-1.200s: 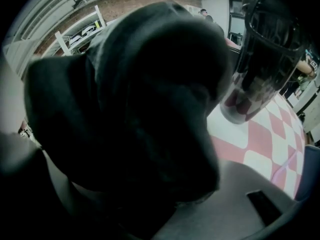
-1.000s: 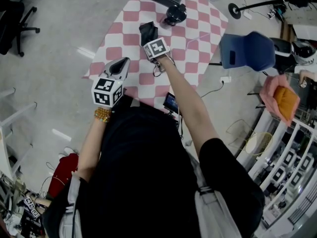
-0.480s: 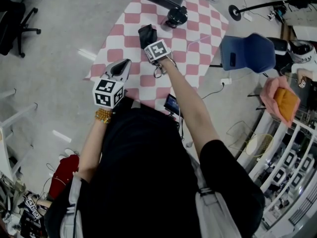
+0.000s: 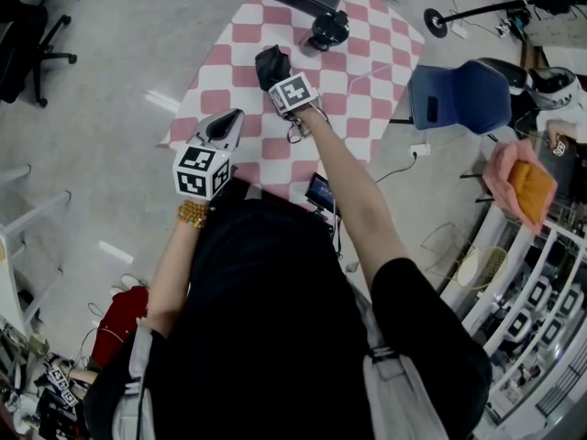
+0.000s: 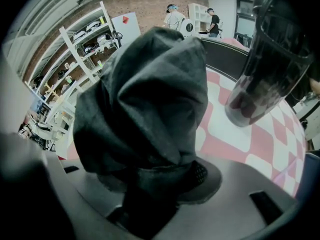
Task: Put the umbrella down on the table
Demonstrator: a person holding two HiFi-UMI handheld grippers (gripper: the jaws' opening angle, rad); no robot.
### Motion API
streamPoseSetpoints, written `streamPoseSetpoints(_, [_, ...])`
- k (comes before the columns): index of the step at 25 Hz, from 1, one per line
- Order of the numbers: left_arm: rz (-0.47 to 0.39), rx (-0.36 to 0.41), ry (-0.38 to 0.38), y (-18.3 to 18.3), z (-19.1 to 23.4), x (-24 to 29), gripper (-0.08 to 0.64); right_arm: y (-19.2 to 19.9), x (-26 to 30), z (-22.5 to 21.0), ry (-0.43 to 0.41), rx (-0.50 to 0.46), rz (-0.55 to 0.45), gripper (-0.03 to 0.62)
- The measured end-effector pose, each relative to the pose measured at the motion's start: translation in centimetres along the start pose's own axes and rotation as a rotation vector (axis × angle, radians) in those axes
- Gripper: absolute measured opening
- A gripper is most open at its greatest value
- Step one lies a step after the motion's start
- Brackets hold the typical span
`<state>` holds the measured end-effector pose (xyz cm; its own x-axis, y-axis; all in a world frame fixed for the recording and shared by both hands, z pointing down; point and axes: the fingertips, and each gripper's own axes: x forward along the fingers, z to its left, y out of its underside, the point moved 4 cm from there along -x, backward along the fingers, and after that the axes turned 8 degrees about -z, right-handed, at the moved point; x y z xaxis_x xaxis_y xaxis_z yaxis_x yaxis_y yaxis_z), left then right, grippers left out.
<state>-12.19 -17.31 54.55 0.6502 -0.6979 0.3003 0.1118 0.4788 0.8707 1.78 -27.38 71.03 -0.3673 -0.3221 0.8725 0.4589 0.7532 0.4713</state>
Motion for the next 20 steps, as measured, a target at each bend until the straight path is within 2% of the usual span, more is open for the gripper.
streamPoseSetpoints(10, [0.005, 0.002, -0.002, 0.2, 0.4, -0.2, 0.017, 0.3, 0.2, 0.0, 0.011, 0.000, 0.012, 0.238])
streamPoseSetpoints(14, [0.009, 0.008, -0.003, 0.2, 0.4, -0.4, 0.017, -0.1, 0.4, 1.1, -0.035, 0.007, -0.026, 0.239])
streamPoseSetpoints(17, [0.010, 0.014, -0.001, 0.0, 0.3, -0.1, 0.017, 0.4, 0.3, 0.2, 0.005, 0.006, 0.006, 0.242])
streamPoseSetpoints(20, [0.010, 0.018, 0.000, 0.1, 0.2, 0.1, 0.017, 0.7, 0.4, -0.1, 0.004, 0.011, 0.010, 0.247])
